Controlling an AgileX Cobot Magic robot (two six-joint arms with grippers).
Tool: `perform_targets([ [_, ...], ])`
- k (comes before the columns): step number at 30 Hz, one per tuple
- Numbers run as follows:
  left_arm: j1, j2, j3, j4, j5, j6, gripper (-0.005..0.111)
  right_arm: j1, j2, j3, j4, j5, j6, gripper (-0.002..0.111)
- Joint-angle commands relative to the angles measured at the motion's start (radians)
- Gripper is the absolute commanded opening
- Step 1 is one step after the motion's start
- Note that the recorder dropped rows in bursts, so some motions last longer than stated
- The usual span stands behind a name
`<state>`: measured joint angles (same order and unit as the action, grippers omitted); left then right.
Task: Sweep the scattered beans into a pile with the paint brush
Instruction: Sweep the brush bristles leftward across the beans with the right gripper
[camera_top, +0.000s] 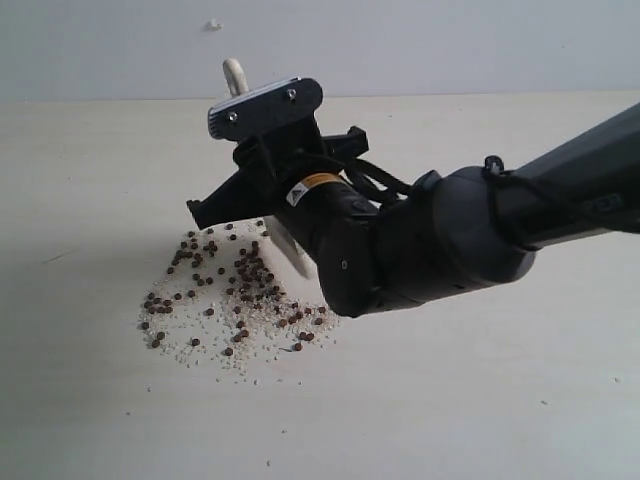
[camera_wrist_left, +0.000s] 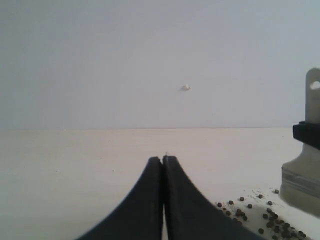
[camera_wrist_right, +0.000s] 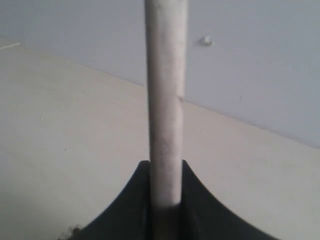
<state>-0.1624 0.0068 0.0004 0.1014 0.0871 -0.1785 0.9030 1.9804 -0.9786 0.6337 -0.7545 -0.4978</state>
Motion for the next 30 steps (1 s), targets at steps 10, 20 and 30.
perform_targets([
  [10,0.003,-0.007,0.000,-0.008,-0.008,-0.008,0.000,-0.217,0.064,-0.006,-0.602,-0.069,0.046,0.000],
  [20,0.003,-0.007,0.000,-0.008,-0.008,-0.008,0.000,-0.339,0.259,-0.161,-1.074,-0.127,0.456,0.000],
  [30,0.003,-0.007,0.000,-0.008,-0.008,-0.008,0.000,-0.339,0.244,-0.178,-1.571,-0.107,0.979,0.000],
])
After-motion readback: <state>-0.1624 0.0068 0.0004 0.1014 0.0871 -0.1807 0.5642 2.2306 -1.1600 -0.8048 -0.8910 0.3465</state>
